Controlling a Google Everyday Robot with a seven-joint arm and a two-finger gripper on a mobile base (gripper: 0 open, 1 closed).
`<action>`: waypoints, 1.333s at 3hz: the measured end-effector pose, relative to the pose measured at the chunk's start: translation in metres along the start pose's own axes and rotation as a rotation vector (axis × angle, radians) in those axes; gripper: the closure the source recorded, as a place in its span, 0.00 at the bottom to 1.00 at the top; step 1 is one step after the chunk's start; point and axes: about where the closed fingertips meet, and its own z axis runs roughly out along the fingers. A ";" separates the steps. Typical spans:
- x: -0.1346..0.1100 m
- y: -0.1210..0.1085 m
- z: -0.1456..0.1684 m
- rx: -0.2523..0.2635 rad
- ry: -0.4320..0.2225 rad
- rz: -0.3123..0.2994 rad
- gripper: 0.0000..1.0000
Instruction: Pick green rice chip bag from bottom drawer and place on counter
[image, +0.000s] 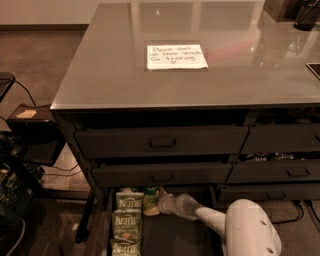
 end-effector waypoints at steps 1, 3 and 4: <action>0.000 0.000 0.000 0.000 0.000 0.000 0.43; 0.003 0.000 -0.017 0.014 0.003 0.014 0.89; 0.009 -0.005 -0.047 0.050 0.007 0.036 1.00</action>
Offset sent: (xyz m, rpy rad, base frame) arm 0.0003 -0.0002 0.0001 0.0000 0.0000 0.0001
